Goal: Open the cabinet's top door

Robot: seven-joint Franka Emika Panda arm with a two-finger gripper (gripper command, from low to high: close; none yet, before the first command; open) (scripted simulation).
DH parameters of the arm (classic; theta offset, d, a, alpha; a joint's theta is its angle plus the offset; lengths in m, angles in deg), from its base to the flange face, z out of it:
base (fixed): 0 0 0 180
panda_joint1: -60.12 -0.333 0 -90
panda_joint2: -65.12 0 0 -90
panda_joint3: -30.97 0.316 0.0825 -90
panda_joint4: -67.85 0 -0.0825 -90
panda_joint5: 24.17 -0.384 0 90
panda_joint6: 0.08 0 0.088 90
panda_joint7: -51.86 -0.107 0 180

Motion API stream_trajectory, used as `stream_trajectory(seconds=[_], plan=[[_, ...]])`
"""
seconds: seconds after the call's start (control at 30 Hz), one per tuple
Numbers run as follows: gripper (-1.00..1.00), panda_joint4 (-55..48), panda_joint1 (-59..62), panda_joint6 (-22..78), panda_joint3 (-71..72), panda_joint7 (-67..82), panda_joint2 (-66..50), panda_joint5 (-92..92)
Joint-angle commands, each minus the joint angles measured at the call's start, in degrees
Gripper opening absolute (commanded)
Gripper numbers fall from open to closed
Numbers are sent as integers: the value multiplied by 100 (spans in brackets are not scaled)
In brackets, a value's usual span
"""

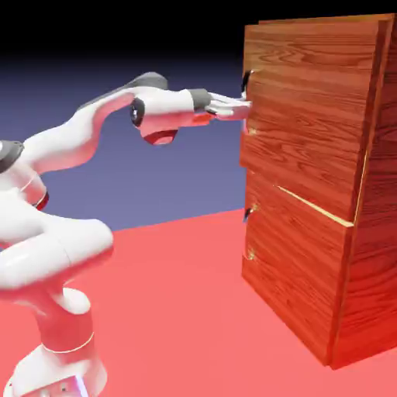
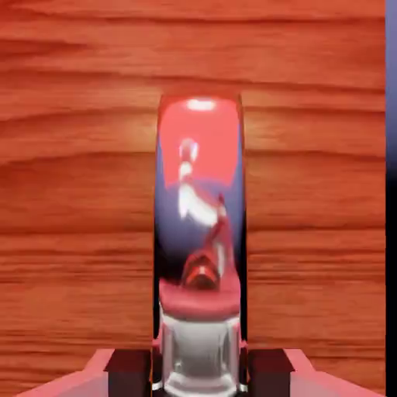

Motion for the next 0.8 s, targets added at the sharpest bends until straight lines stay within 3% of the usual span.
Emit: stream_trajectory(seconds=[0.0,0.37,0.77], plan=[[-100,198,-90,254,-120,64,110,-16],[-100,2123,-1471,2584,-2182,1445,158,793],[-100,2648,-1643,4567,-4675,2373,-415,2752]])
